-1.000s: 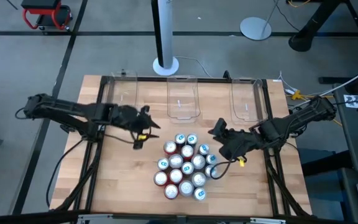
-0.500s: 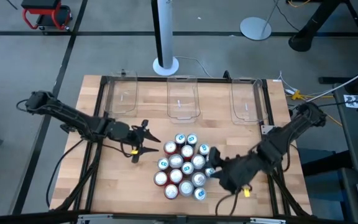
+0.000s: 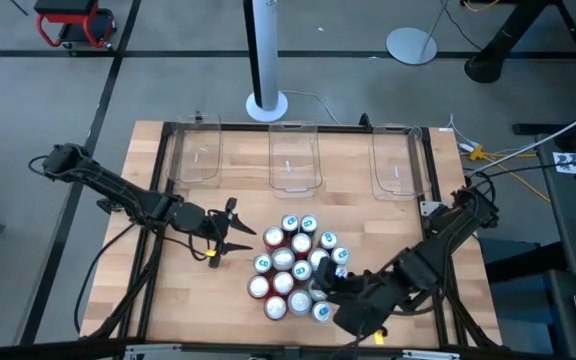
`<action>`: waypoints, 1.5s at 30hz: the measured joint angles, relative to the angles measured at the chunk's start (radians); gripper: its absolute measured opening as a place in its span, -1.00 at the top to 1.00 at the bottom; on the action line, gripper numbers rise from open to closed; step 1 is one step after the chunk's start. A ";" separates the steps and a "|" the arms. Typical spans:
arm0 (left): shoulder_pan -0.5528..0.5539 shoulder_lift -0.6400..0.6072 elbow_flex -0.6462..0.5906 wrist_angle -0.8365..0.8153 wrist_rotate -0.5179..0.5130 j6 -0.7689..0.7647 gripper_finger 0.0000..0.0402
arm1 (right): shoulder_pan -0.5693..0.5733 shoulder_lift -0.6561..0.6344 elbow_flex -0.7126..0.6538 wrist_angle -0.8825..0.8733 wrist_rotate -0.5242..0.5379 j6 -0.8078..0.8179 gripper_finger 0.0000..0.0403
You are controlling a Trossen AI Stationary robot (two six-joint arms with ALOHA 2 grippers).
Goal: Sort soda cans
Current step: Put the blue soda can into the top right transparent bin
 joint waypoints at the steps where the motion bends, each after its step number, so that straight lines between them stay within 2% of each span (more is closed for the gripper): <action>1: 0.000 0.000 0.000 -0.001 0.000 0.007 0.13 | -0.010 0.000 0.000 0.009 -0.003 0.000 -0.21; 3: 0.000 0.000 0.000 0.000 0.000 0.023 0.13 | -0.028 0.000 0.000 0.010 -0.034 0.000 -0.21; 6: 0.000 0.000 0.000 0.000 0.000 0.032 0.13 | -0.059 0.000 -0.001 0.010 -0.163 0.000 -0.23; 7: 0.000 0.000 0.000 0.002 0.000 0.039 0.13 | -0.061 0.000 -0.001 0.009 -0.173 -0.005 -0.25; 12: -0.002 0.000 0.000 0.002 0.001 0.055 0.13 | -0.061 -0.001 -0.001 -0.070 -0.119 -0.043 -0.46; 17: -0.017 0.000 0.000 0.002 0.002 0.051 0.13 | -0.062 -0.002 -0.017 -0.241 -0.098 0.069 -0.79; 21: -0.021 0.000 0.000 0.002 0.002 0.048 0.13 | -0.054 -0.003 -0.075 -0.316 -0.109 0.135 -0.95; 28: -0.021 0.000 0.000 0.002 0.002 0.040 0.13 | -0.048 -0.002 -0.172 -0.317 -0.159 0.138 -0.93; 40: -0.021 0.000 0.000 0.001 0.002 0.040 0.13 | -0.056 0.005 -0.181 -0.270 -0.167 0.163 -0.91; 45: -0.021 0.001 0.000 -0.022 0.002 0.040 0.13 | -0.056 0.046 -0.181 -0.269 -0.197 0.140 -0.91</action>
